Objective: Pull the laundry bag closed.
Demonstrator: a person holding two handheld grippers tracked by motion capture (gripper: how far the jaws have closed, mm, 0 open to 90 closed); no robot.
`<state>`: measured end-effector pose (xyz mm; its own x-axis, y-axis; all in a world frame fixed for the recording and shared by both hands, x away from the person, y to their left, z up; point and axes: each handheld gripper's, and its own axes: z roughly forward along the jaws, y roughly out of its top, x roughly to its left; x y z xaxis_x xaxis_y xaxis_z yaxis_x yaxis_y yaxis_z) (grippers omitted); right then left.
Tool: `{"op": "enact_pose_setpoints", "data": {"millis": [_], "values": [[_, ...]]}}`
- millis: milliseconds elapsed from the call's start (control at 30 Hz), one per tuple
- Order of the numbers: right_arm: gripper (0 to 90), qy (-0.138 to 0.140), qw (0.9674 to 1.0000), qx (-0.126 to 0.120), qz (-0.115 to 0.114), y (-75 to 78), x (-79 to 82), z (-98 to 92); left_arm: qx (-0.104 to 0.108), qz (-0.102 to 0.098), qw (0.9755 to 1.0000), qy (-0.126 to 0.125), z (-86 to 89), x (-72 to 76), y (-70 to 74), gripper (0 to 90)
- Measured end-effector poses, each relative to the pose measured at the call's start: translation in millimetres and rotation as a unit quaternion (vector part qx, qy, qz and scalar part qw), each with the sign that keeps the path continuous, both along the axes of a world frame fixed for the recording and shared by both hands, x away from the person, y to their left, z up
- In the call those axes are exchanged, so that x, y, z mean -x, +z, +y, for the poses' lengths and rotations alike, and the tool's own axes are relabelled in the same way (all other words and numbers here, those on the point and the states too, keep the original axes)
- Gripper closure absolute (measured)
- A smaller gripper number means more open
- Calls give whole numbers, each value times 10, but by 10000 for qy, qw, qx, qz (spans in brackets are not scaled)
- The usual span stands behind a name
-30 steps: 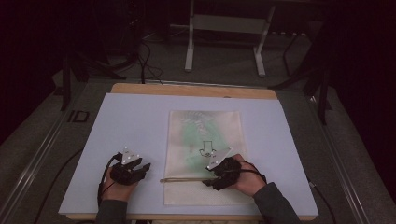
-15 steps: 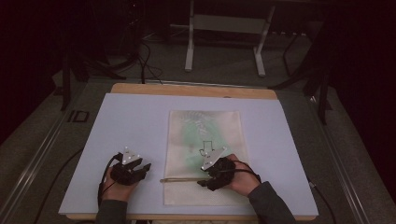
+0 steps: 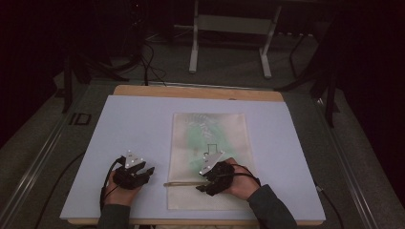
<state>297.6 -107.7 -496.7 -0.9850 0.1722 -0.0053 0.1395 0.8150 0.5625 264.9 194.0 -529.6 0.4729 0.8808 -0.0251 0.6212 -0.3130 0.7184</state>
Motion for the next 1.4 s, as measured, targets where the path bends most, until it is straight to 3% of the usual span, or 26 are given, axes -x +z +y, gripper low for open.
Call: {"op": "enact_pose_setpoints", "data": {"millis": [1400], "values": [[519,322,9994,-127,36,3,-67,517,32,-28,10000,3,1,3,5,562]]}}
